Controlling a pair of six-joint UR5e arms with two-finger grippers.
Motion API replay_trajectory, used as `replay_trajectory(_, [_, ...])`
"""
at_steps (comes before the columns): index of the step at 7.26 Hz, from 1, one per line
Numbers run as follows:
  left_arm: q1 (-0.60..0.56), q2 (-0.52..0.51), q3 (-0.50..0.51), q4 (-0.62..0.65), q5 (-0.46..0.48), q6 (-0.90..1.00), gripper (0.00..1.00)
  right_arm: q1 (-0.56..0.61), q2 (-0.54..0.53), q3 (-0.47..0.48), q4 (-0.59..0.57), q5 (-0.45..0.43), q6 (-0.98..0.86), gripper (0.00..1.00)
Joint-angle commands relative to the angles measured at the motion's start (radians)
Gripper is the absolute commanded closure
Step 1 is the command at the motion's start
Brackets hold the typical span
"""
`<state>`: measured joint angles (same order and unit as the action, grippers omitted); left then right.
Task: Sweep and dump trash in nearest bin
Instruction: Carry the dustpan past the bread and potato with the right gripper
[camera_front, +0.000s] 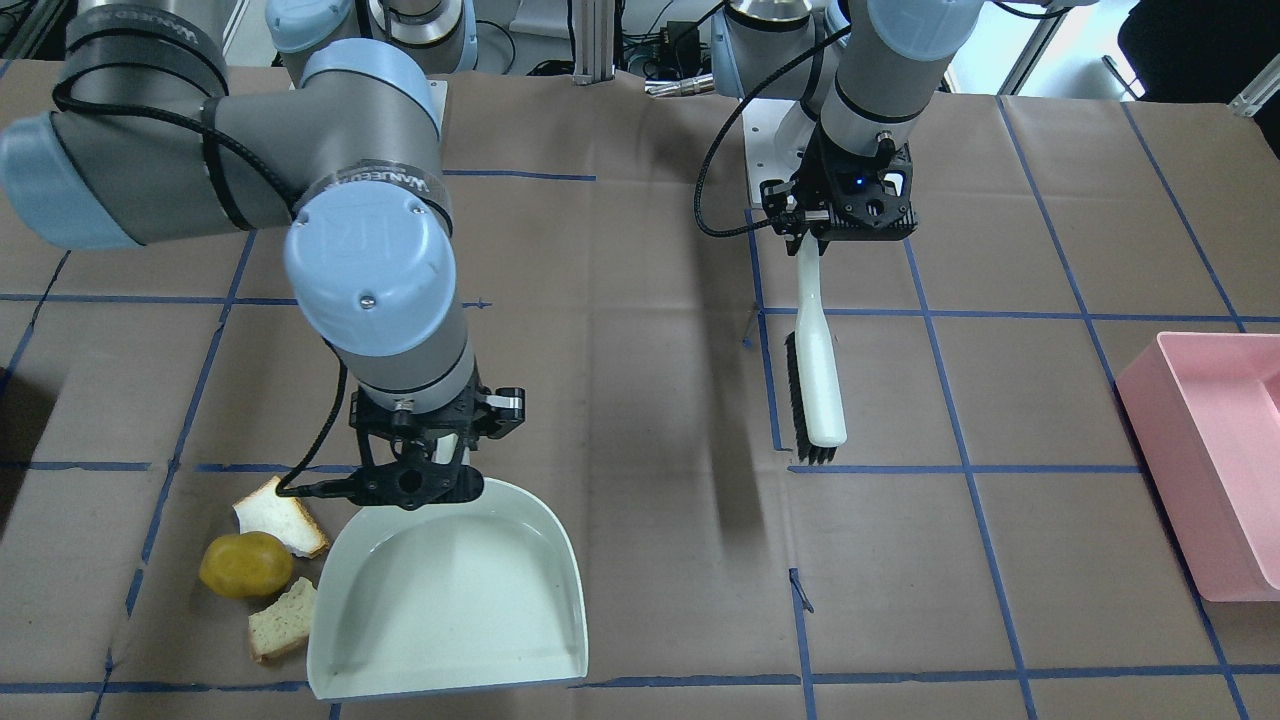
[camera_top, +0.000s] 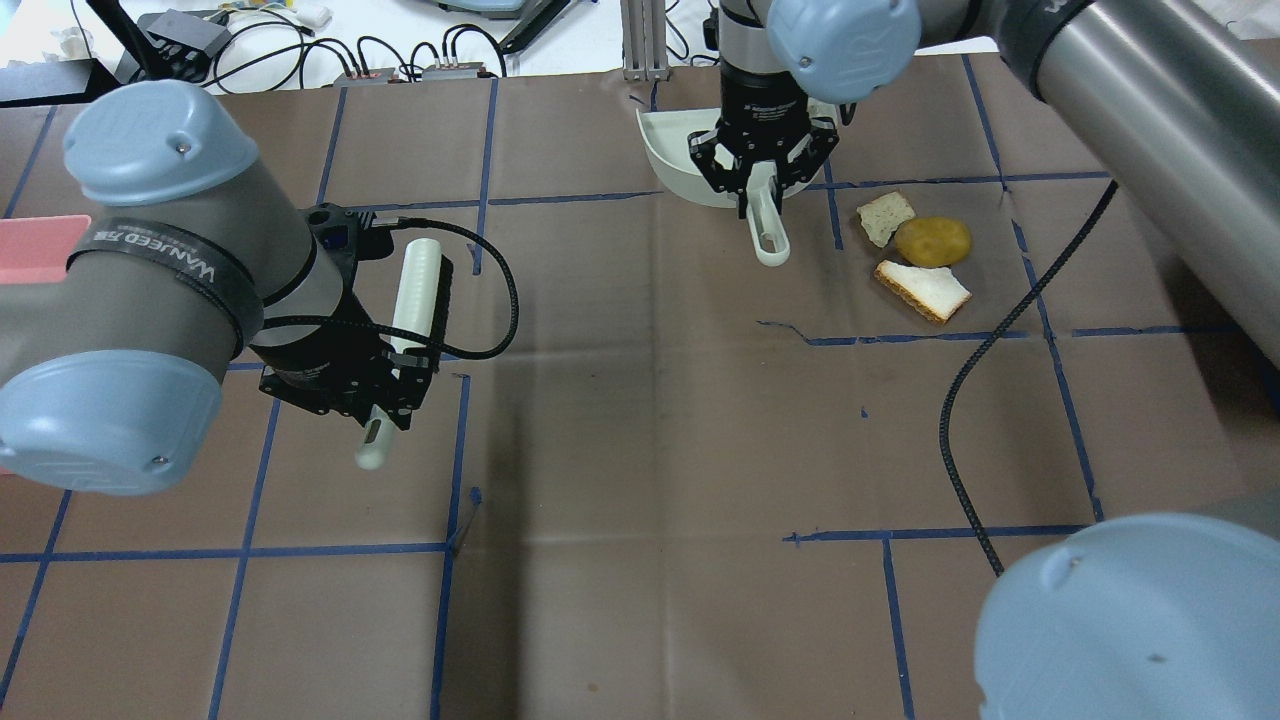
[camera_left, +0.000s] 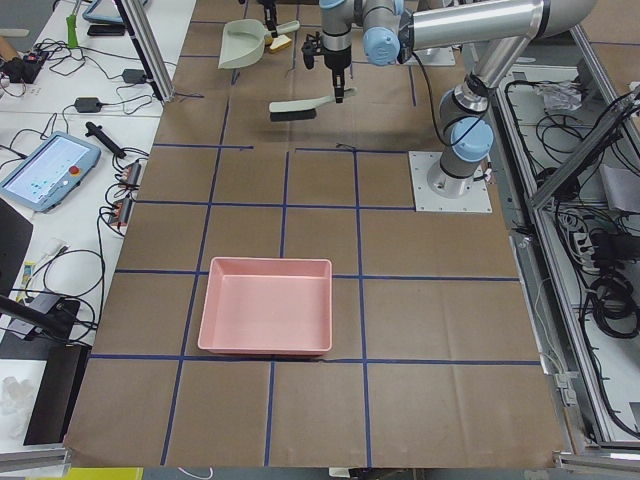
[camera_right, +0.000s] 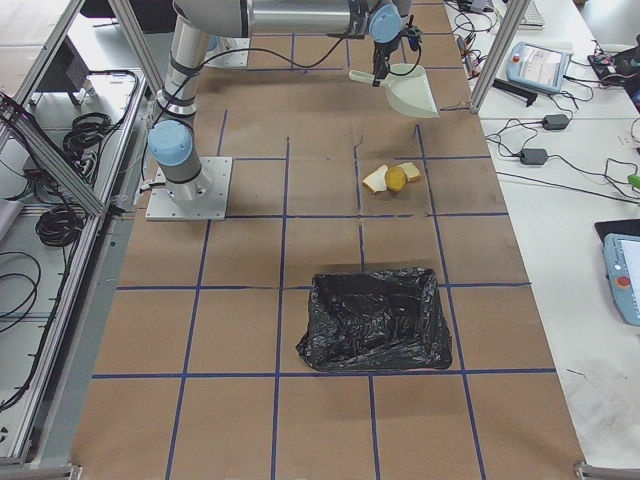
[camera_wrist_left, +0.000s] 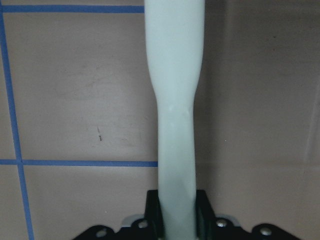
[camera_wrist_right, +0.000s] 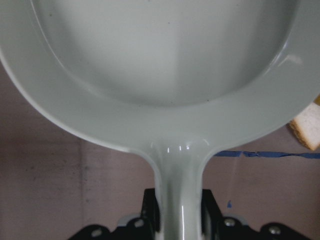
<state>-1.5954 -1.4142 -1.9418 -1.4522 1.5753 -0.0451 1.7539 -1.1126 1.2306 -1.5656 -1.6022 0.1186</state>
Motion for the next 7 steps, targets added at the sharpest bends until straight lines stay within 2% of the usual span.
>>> replay_trajectory(1, [0.000,0.000,0.001,-0.004,-0.001,-0.001,0.88,-0.094,-0.021,0.003,0.031,-0.069,-0.213,0.98])
replay_trajectory(3, [-0.006,0.000,0.003,-0.005,-0.006,-0.012,0.88,-0.204,-0.029,0.003,0.032,-0.120,-0.543,0.98])
replay_trajectory(4, [-0.014,-0.002,0.003,-0.005,-0.014,-0.088,0.88,-0.261,-0.030,0.003,0.032,-0.142,-0.704,0.98])
replay_trajectory(6, [-0.015,-0.008,0.003,-0.004,-0.032,-0.110,0.88,-0.357,-0.045,0.004,0.032,-0.148,-1.019,0.98])
replay_trajectory(7, [-0.018,-0.028,0.012,-0.001,-0.062,-0.110,0.88,-0.400,-0.058,0.015,0.032,-0.194,-1.169,0.98])
